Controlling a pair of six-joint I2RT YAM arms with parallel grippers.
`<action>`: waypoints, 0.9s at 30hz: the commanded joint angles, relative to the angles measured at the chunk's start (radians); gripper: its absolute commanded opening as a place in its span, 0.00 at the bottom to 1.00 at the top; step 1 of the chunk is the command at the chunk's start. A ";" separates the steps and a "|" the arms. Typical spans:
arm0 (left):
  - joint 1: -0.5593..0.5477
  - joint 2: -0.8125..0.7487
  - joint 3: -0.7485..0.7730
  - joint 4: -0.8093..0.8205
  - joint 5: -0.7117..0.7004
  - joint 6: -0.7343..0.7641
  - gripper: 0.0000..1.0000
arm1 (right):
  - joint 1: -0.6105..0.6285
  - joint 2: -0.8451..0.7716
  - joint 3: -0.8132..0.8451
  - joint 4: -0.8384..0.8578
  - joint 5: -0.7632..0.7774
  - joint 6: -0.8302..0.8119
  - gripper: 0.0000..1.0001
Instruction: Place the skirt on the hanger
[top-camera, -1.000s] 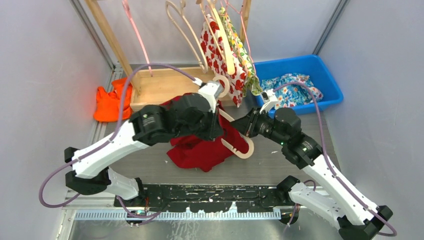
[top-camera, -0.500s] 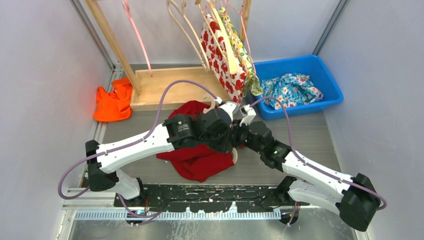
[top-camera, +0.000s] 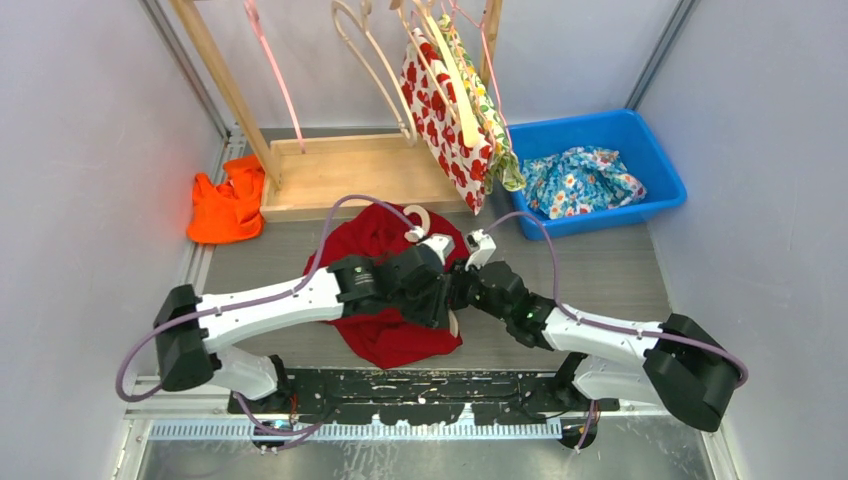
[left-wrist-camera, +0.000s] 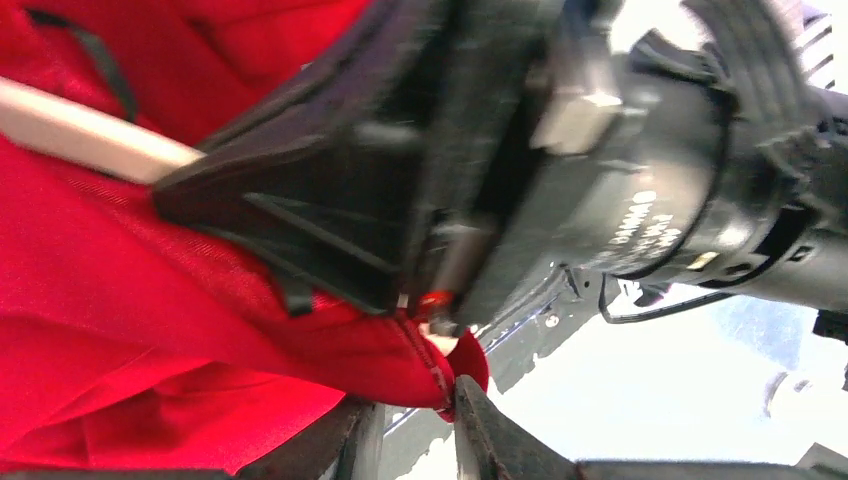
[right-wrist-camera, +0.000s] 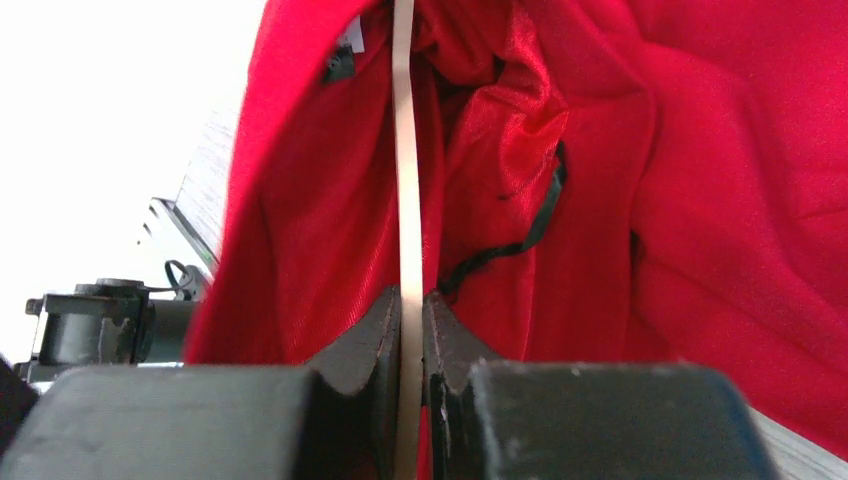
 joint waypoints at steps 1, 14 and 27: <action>0.043 -0.147 -0.072 0.124 0.022 -0.039 0.33 | 0.032 0.003 -0.032 0.109 0.015 0.013 0.01; 0.100 -0.273 -0.056 0.030 -0.009 -0.014 0.43 | 0.097 0.104 -0.079 0.240 0.019 -0.021 0.01; 0.253 -0.205 -0.071 0.032 -0.376 0.282 0.43 | 0.133 0.079 -0.057 0.183 0.025 -0.061 0.01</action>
